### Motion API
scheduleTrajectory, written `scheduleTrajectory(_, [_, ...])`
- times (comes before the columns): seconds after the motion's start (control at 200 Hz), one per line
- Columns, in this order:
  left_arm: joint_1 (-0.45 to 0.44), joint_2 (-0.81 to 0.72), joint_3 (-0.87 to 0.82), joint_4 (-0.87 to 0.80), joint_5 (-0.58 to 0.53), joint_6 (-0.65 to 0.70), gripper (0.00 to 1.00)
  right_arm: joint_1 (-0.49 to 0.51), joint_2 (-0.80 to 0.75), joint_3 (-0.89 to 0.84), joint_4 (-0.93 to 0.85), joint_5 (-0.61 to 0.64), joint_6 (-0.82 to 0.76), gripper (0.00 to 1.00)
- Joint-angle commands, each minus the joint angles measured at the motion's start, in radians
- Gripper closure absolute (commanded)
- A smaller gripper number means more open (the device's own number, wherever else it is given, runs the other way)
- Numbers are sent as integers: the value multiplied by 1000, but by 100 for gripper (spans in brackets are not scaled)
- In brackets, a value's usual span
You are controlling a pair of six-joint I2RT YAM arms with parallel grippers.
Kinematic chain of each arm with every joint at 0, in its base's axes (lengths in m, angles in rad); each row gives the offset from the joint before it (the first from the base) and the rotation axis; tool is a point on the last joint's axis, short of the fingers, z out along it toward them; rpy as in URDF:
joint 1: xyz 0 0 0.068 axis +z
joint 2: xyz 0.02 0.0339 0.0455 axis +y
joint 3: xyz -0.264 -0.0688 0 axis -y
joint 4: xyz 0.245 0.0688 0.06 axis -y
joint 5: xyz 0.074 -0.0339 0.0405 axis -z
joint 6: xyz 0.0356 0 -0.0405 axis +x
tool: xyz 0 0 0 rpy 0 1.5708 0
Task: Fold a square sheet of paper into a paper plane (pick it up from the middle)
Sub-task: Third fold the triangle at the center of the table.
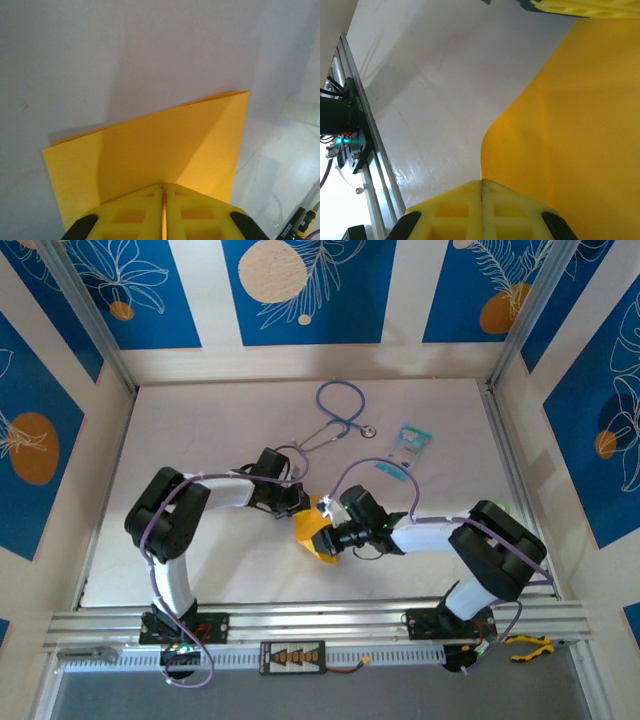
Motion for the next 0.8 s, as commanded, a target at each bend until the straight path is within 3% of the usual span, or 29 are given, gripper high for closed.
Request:
scheduleTrajectory(0.0, [2,26,-16,-30,-27,39,90,-19,9,4,-7,-21,14,100])
scheduleTrajectory(0.32, [3,25,-20,-41,-33,49,90,-84,15,8,-51,-40,-7,100])
scheduleTrajectory(0.795, [2,-2,-42,-16,-39,19,90,-112,42,23,-93,47,-12,100])
